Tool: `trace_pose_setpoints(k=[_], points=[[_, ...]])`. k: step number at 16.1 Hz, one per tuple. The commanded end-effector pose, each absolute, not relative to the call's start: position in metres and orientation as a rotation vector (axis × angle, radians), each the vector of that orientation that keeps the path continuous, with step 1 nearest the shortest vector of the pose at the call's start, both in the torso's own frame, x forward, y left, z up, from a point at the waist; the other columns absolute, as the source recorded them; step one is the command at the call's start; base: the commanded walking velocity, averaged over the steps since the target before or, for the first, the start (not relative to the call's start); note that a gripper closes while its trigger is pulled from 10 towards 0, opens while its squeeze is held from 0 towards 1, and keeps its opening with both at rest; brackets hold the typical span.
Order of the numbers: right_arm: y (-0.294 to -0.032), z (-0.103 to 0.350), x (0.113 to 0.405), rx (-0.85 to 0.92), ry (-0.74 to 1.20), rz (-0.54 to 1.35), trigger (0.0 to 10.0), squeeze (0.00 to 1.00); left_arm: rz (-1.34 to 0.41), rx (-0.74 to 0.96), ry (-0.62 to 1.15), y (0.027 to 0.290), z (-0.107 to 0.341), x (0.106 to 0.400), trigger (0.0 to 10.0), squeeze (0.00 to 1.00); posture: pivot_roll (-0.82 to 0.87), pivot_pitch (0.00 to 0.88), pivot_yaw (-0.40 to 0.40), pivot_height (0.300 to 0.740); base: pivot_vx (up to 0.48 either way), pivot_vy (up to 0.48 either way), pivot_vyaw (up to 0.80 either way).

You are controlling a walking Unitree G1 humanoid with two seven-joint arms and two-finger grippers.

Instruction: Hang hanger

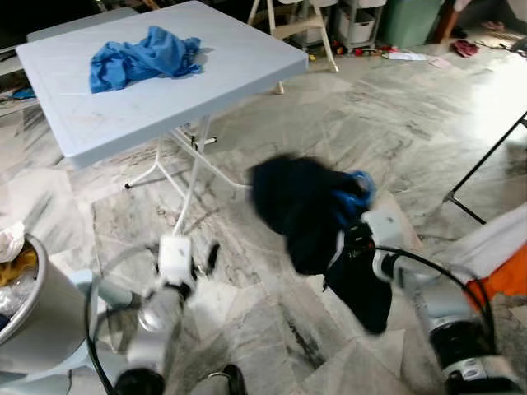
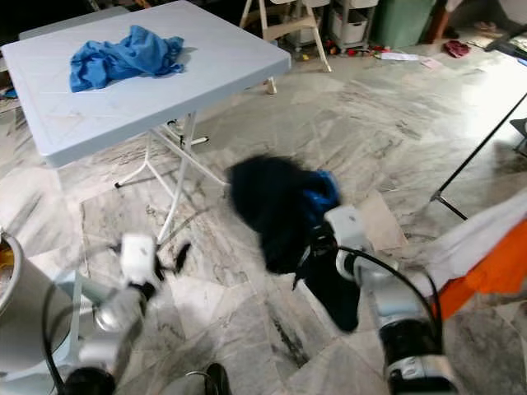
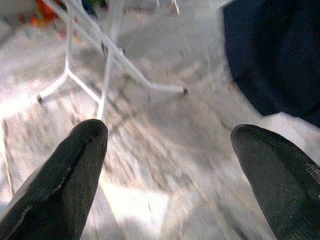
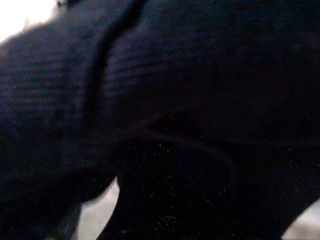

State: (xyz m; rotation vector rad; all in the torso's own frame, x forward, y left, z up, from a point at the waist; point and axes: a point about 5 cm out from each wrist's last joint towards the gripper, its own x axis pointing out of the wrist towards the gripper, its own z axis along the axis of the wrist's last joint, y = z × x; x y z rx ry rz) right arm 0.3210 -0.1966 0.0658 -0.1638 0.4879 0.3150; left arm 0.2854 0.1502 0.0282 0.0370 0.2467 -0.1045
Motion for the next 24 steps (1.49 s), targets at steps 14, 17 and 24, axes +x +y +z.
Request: trace_pose_setpoints(k=[14,17,24], points=[[-0.188,0.071,0.313,-0.124,0.368,0.284,0.0,0.00,-0.101,0.070,0.266,0.140,0.032,0.280,10.0,0.00,-0.17,0.097,0.075,0.740,0.000,0.000,0.00],[-0.181,0.080,0.316,-0.068,0.312,0.220,3.3,0.00,-0.068,0.061,0.282,0.141,0.031,0.278,10.0,0.00,-0.16,0.096,0.076,0.740,0.000,0.000,0.00],[-0.173,0.066,0.302,-0.050,0.308,0.060,10.0,0.00,-0.065,0.048,0.295,0.144,0.029,0.268,10.0,0.00,-0.17,0.068,0.107,0.740,0.000,0.000,0.00]])
